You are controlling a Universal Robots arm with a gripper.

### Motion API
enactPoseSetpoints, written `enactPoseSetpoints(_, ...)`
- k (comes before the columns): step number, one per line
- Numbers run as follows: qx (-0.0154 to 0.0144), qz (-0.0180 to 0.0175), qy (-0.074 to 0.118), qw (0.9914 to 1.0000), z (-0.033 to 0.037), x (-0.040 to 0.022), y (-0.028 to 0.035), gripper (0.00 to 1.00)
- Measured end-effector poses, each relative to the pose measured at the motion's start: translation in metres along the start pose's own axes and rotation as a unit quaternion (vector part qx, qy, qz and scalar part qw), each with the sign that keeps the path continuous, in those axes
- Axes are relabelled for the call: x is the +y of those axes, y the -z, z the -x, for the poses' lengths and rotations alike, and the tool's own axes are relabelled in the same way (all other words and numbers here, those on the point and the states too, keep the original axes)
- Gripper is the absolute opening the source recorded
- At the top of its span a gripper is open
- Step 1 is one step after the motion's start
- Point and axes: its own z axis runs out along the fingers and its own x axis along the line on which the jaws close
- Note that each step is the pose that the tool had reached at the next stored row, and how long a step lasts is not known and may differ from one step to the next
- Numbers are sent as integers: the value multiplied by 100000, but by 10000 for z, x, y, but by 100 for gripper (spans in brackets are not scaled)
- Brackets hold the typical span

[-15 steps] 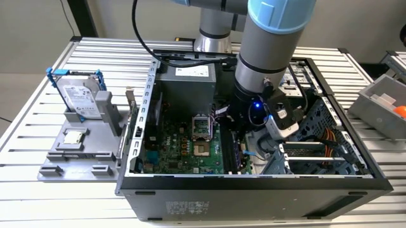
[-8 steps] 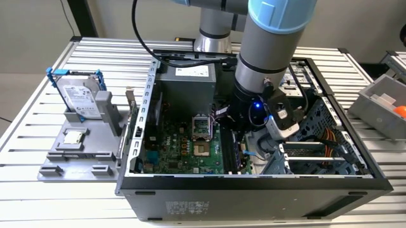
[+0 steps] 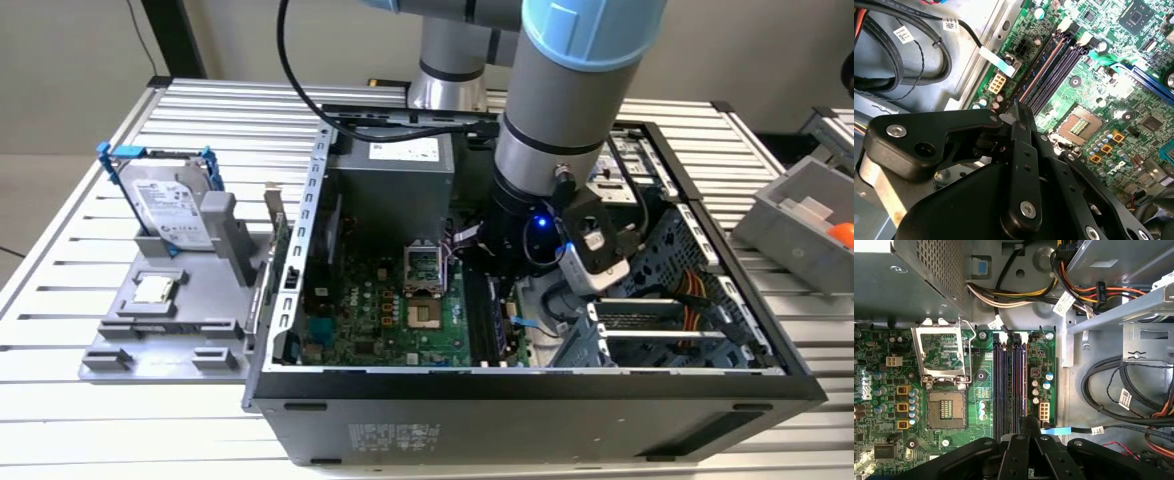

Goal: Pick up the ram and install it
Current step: 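Press down the ram until it locks into place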

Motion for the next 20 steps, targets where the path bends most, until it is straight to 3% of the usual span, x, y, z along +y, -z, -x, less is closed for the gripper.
enactPoseSetpoints(9,184,-53,-807,99997,0,0,3,0)
enactPoseSetpoints(13,236,48,1491,99989,0,1,1,0)
enactPoseSetpoints(18,251,66,2057,99979,0,0,2,0)
enactPoseSetpoints(20,285,112,3444,99940,0,0,2,0)
